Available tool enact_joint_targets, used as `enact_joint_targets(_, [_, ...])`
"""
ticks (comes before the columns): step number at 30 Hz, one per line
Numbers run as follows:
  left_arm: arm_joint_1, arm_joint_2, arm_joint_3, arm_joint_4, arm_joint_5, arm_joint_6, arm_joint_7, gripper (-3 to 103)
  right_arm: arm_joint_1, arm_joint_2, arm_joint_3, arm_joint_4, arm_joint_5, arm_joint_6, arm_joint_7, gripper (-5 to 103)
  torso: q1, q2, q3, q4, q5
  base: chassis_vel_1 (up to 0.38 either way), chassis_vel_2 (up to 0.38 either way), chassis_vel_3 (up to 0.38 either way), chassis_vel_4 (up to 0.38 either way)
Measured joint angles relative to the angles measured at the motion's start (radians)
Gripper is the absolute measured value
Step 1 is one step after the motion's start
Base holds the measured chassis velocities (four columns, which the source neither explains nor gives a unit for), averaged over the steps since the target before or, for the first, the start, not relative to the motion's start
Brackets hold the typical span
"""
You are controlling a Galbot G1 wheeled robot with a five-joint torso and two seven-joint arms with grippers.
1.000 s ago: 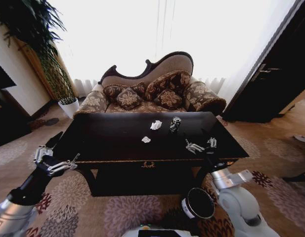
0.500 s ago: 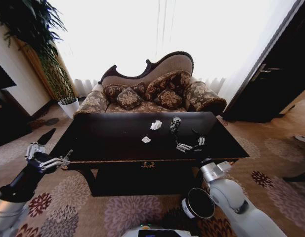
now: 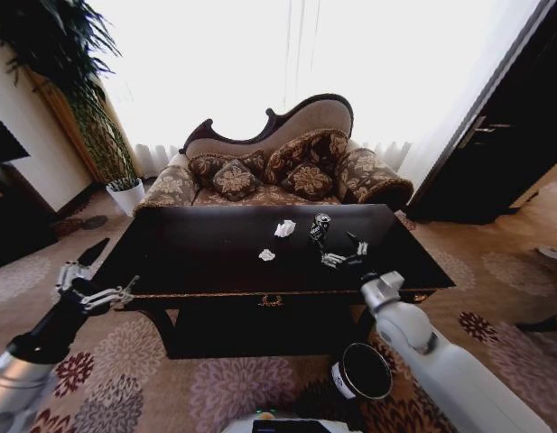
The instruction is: Move to the front of the table and place the trash on the table into the trash bin.
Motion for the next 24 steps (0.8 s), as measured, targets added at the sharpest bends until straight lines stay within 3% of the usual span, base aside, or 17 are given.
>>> enact_joint_targets(14, [-0.008, -0.022, 0.019, 0.035, 0.045, -0.005, 0.012, 100, 0.171, 0.023, -0.142, -0.139, 0.001, -0.025, -0.016, 100, 0.000, 0.000, 0.000, 0.0000, -0.0001, 0.000, 0.000, 0.000, 0.000])
enact_joint_targets(24, [-0.011, -0.023, 0.025, 0.044, 0.053, -0.006, 0.013, 100, 0.227, 0.033, -0.170, -0.203, -0.002, -0.025, -0.032, 100, 0.000, 0.000, 0.000, -0.0001, -0.0001, 0.000, 0.000, 0.000, 0.000])
